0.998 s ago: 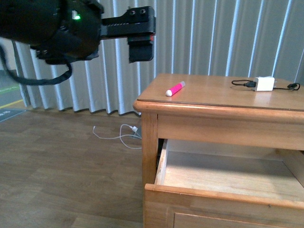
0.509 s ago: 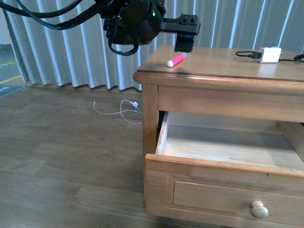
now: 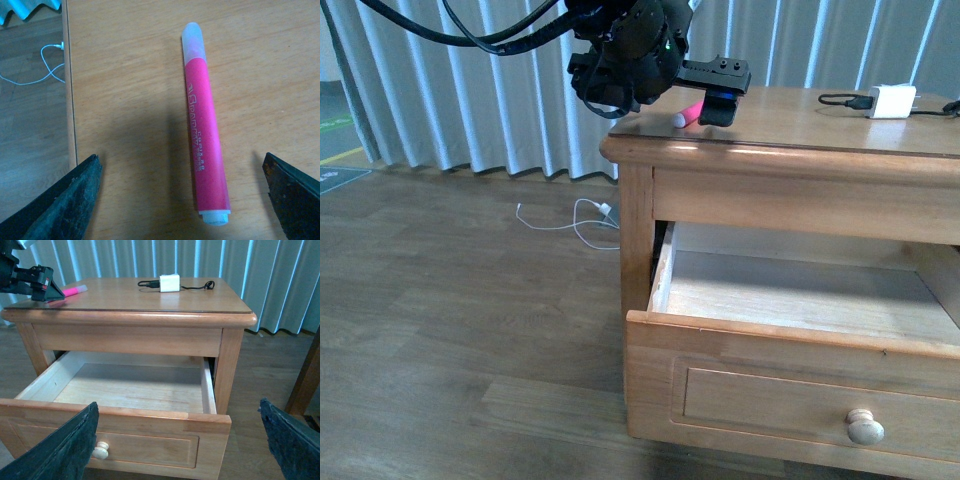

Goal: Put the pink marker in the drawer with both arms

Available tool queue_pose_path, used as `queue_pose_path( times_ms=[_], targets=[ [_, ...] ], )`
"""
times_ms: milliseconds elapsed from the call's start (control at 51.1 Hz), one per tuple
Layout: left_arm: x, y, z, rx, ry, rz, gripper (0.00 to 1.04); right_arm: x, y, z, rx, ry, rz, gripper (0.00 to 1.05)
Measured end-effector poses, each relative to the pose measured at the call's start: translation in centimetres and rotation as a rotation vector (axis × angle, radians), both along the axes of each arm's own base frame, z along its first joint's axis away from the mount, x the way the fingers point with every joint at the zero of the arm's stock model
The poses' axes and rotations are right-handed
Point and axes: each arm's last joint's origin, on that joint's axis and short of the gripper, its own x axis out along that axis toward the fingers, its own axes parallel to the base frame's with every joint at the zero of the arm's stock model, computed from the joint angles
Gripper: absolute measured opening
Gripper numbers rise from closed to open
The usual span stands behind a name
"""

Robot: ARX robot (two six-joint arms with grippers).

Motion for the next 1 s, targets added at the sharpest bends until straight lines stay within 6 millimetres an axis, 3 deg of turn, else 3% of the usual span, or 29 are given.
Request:
queue_pose_path(
  times_ms=[450,567,998],
  targets=[
    [-0.3,-1.0,0.3,0.032,0.029,-0.010,0.97,0.0,0.0,0.0,0.000,0.000,0.000,0.96],
    [-0.3,-1.0,0.2,0.041,0.032,-0.013,0.85,0.0,0.0,0.0,0.000,0.000,0.000,0.96],
    [-0.7,0.1,-0.2,0.045,0.046,-0.007,0.19,0.0,0.0,0.0,0.000,0.000,0.000,0.96]
  ],
)
